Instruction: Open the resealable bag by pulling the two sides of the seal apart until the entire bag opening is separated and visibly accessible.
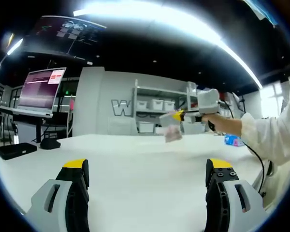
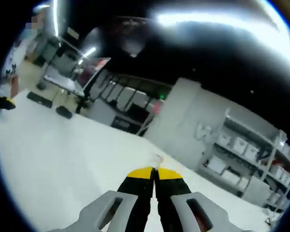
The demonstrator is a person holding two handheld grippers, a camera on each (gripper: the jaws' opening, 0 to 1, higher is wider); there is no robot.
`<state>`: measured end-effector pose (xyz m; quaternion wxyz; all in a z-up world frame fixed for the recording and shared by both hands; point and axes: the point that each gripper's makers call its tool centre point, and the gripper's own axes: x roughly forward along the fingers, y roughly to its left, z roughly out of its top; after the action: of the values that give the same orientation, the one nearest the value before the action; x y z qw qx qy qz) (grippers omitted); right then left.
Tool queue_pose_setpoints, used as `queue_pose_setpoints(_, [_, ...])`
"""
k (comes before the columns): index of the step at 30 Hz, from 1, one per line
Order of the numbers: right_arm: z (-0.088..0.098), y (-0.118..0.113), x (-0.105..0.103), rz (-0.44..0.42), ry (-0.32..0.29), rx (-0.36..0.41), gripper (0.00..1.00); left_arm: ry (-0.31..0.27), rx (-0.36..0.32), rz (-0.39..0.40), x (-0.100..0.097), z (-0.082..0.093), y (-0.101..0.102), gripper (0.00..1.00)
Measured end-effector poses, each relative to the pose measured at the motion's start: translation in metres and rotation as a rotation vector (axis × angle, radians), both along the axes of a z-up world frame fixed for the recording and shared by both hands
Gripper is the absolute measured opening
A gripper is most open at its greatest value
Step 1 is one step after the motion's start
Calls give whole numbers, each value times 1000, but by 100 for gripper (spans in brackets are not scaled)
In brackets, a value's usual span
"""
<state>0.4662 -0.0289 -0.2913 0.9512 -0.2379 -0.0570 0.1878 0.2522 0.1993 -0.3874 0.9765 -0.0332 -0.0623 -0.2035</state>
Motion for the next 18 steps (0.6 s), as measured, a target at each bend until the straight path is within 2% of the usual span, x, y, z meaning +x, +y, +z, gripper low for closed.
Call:
queue_pose_setpoints(4, [-2, -2, -2, -3, 1, 2, 0, 1, 0, -3, -1, -1, -2, 100])
queue_pose_setpoints(7, [-2, -5, -3, 3, 16, 41, 0, 1, 1, -5, -1, -1, -3, 100])
queue_pose_setpoints(11, [-5, -4, -6, 19, 51, 112, 0, 2, 3, -5, -2, -2, -3, 100])
queue_pose_setpoints(15, [-6, -3, -10, 55, 115, 250, 0, 3, 3, -2, -3, -2, -2, 100])
queue_pose_setpoints(18, [-4, -6, -10, 58, 124, 273, 0, 4, 3, -3, -3, -3, -3, 100])
